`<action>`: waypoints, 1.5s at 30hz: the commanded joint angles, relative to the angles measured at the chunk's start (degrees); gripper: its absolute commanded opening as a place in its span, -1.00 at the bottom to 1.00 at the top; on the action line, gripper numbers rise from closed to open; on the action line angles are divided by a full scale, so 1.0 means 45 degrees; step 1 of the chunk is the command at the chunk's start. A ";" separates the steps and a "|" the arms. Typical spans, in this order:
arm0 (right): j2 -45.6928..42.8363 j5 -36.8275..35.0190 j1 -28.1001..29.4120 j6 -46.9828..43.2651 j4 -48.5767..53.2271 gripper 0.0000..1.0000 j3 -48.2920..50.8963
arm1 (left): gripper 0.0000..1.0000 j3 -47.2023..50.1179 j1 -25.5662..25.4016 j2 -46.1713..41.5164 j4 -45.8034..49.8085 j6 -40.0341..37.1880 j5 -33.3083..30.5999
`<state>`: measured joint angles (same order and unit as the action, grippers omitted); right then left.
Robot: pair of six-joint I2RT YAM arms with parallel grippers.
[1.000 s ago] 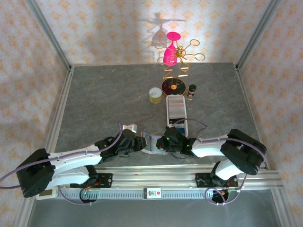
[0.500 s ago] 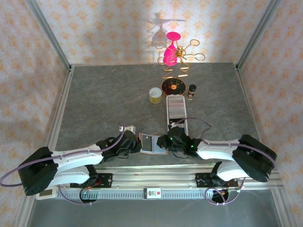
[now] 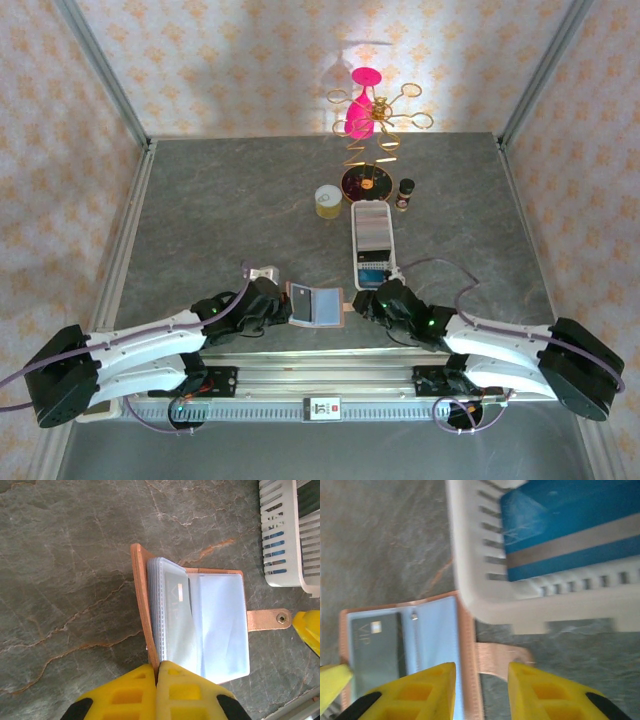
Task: Put the credit cards into the card holder
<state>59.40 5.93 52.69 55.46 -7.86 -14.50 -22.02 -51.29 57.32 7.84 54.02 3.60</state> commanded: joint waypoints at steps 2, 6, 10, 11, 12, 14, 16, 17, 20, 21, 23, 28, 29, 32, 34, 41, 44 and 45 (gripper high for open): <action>0.0087 0.0257 -0.0397 0.0443 -0.0477 -0.35 0.0439 | -1.00 0.0108 0.0010 -0.0099 0.0712 -0.0254 -0.0051; 0.0189 0.0387 -0.0530 0.0468 -0.0592 -0.35 0.0522 | -1.00 0.0128 -0.0006 -0.0101 0.0776 -0.0248 -0.0057; 0.0146 0.0527 -0.0575 0.0507 -0.0477 -0.37 0.0631 | -1.00 0.0147 -0.0002 -0.0207 0.0739 -0.0245 -0.0034; 0.0077 0.0547 -0.0575 0.0507 -0.0569 -0.44 0.0708 | -1.00 0.0134 0.0000 -0.0236 0.0740 -0.0231 0.0011; 0.0035 0.0557 -0.0599 0.0551 -0.0692 -0.50 0.0782 | -1.00 0.0147 0.0010 -0.0238 0.0686 -0.0209 0.0031; 0.0022 0.0620 -0.0595 0.0605 -0.0922 -0.62 0.0873 | -1.00 0.0122 0.0007 -0.0238 0.0620 -0.0210 0.0115; 0.0095 0.0624 -0.0595 0.0607 -0.0949 -0.66 0.0840 | -1.00 0.0065 0.0004 -0.0218 0.0670 -0.0237 0.0138; 0.0145 0.0634 -0.0605 0.0567 -0.0935 -0.66 0.0803 | -1.00 0.0035 0.0008 -0.0208 0.0667 -0.0234 0.0173; 0.0298 0.0622 -0.0615 0.0493 -0.0937 -0.70 0.0732 | -1.00 0.0030 0.0008 -0.0255 0.0693 -0.0241 0.0234; 0.0365 0.0596 -0.0614 0.0488 -0.0995 -0.73 0.0742 | -1.00 0.0030 0.0003 -0.0272 0.0667 -0.0244 0.0246; 0.0446 0.0675 -0.0627 0.0471 -0.1140 -0.82 0.0742 | -1.00 0.0012 -0.0007 -0.0292 0.0724 -0.0222 0.0272; 0.0495 0.0864 -0.0636 0.0119 -0.1155 -1.00 0.0507 | -1.00 -0.0159 0.0005 -0.0374 0.0776 -0.0246 0.0484; 0.0469 0.0940 -0.0633 0.0070 -0.1178 -1.00 0.0474 | -1.00 -0.0245 0.0005 -0.0374 0.0773 -0.0257 0.0523; 0.0323 0.1241 -0.0578 -0.0107 -0.1287 -1.00 0.0446 | -1.00 -0.0656 0.0002 -0.0188 0.0735 -0.0332 0.0935; 0.0259 0.1337 -0.0458 -0.0174 -0.1387 -1.00 0.0484 | -1.00 -0.0995 -0.0047 0.0030 0.0593 -0.0337 0.1085; 0.0545 0.1357 0.0062 -0.0159 -0.1674 -1.00 0.0456 | -0.47 -0.2148 -0.0382 0.1767 -0.1227 -0.0397 0.1971; 0.0354 0.1063 0.0146 -0.0099 -0.1521 -1.00 0.0504 | -0.34 -0.2555 -0.0646 0.2951 -0.2009 -0.0352 0.2254; 0.0239 0.0970 0.0136 -0.0101 -0.1422 -1.00 0.0488 | -0.33 -0.2604 -0.0720 0.3334 -0.2367 -0.0321 0.2403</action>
<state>61.56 11.75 52.84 55.46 -13.96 -11.35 -31.94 -53.60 68.93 2.39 52.86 11.68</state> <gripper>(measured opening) 0.050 0.329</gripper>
